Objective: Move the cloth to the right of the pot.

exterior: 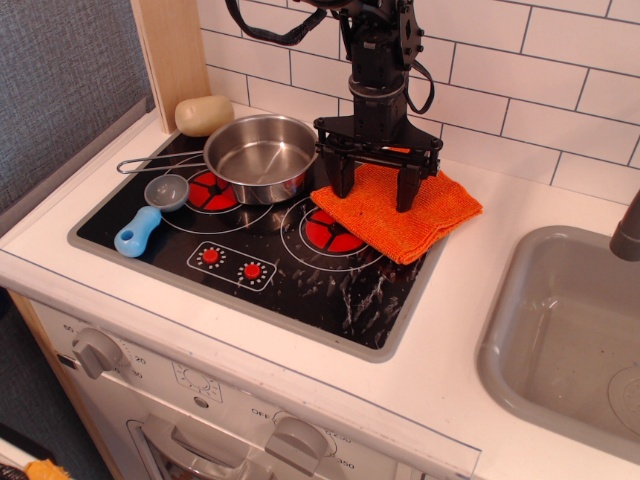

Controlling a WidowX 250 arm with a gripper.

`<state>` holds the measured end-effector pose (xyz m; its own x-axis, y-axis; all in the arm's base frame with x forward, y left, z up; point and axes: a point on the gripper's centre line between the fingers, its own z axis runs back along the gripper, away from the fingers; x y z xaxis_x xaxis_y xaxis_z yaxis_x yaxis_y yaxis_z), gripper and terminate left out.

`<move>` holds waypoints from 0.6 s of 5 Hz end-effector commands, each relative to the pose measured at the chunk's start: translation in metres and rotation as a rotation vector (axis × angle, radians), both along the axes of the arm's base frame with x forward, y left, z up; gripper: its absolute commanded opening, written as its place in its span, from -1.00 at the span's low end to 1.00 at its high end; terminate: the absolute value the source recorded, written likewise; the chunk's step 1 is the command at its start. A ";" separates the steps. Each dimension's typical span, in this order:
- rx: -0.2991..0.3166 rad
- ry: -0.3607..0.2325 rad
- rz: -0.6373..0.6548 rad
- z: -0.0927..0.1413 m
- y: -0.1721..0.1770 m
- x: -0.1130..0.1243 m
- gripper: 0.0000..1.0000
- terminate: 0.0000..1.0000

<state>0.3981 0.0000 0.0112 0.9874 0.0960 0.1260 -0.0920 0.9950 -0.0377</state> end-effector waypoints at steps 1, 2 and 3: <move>0.022 -0.037 -0.056 0.070 -0.021 0.013 1.00 -1.00; 0.017 -0.031 -0.057 0.094 -0.019 0.013 1.00 -1.00; 0.018 -0.013 -0.065 0.096 -0.016 0.005 1.00 -1.00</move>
<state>0.3991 -0.0212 0.0741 0.9981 0.0210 0.0574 -0.0203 0.9997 -0.0140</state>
